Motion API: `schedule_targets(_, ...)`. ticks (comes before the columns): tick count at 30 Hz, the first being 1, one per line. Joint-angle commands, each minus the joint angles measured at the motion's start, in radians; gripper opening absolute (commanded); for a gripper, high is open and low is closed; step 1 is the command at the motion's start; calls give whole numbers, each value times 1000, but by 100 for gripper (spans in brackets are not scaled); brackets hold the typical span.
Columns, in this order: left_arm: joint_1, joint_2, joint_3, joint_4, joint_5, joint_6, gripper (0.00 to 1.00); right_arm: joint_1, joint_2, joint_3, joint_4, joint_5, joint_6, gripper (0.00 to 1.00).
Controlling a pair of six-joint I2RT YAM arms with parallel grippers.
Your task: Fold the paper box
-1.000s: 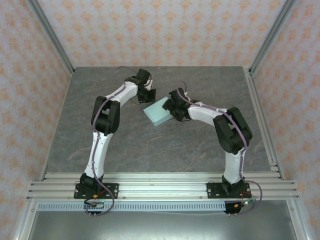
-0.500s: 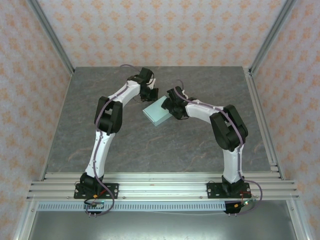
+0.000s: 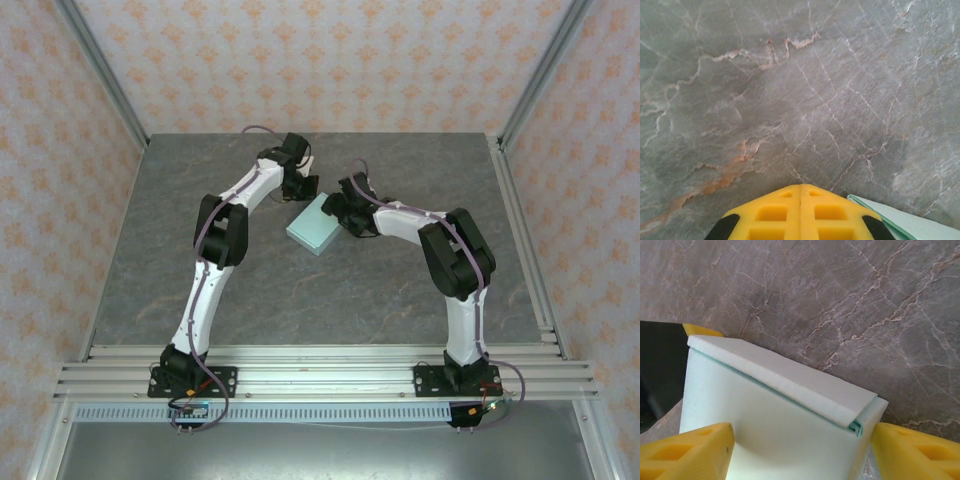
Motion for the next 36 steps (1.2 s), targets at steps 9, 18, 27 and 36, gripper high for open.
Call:
schedule_targets(9,-94,128,23,-20,22,-3,0,19,11,-61,320,-180,14,81)
schedule_targets(18,-86,81,8,-20,-3,-7,0,23,-39,-94,207,-70,44,84)
schedule_targets(27,-37,18,-13,-20,-22,-39,1,19,-142,-205,112,32,70,87)
schedule_targets(36,6,-21,-1,-33,-58,-45,8,13,-233,-258,84,43,18,87)
